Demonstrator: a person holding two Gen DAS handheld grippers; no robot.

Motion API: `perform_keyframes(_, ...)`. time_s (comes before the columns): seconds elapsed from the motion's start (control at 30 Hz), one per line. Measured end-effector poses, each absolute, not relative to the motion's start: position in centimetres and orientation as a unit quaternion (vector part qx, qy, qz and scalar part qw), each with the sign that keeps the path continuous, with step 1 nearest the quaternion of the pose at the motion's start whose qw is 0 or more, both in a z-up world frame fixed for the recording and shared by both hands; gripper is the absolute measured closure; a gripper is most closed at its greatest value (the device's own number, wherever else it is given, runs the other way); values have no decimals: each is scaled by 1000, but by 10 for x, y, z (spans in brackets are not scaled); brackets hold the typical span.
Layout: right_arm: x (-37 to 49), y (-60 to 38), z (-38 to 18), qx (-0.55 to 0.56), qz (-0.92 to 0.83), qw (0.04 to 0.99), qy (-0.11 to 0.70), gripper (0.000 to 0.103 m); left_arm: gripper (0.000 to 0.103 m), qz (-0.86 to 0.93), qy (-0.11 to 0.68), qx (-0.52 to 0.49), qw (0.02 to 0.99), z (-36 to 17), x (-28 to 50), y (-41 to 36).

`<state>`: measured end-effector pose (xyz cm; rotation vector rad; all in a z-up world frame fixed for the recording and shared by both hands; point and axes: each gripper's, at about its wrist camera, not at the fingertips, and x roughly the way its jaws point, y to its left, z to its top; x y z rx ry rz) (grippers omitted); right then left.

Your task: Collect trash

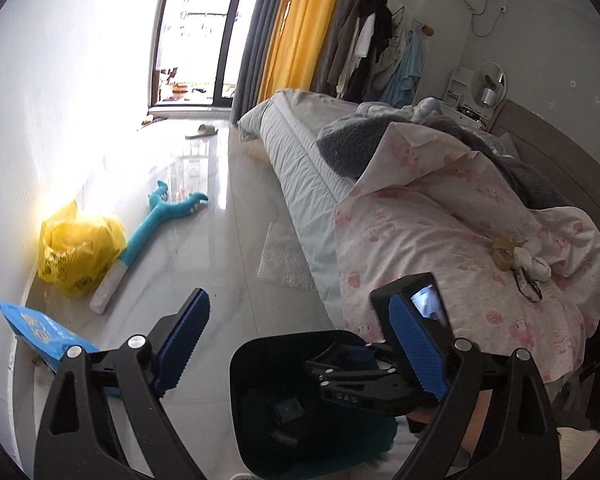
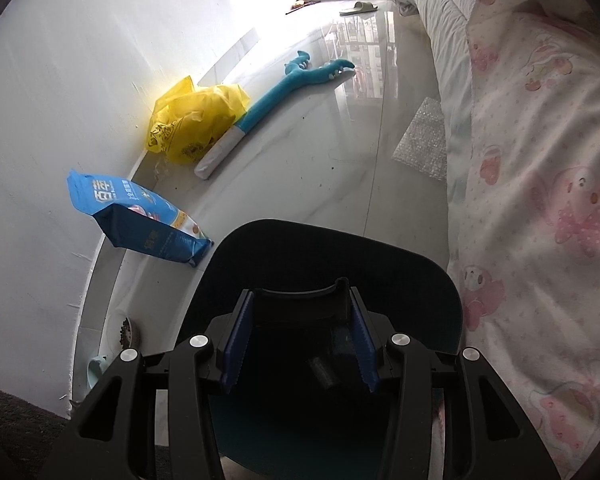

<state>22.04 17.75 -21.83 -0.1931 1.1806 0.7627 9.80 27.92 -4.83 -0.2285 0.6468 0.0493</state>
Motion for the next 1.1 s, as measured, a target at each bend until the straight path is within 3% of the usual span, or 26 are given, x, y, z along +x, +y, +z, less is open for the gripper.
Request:
perform_keyframes(0.17, 218, 183, -224, -101, 348, 754, 548, 52, 9, 15, 297, -99, 950, -33, 90, 272)
perform_keyframes(0.23, 217, 184, -225, -103, 351, 751, 550, 36, 9, 15, 291, -97, 952, -28, 89, 271)
perform_keyframes(0.3, 215, 184, -223, -105, 350, 754, 546, 28, 9, 16, 284, -96, 954, -24, 87, 271)
perform_keyframes(0.5, 205, 179, -203, -123, 355, 766, 522, 18, 8, 19, 253, -85, 963, -8, 82, 264)
perform_keyframes(1.1, 190, 86, -87, -112, 365, 836, 393, 16, 8, -8, 222, -73, 972, 22, 99, 202)
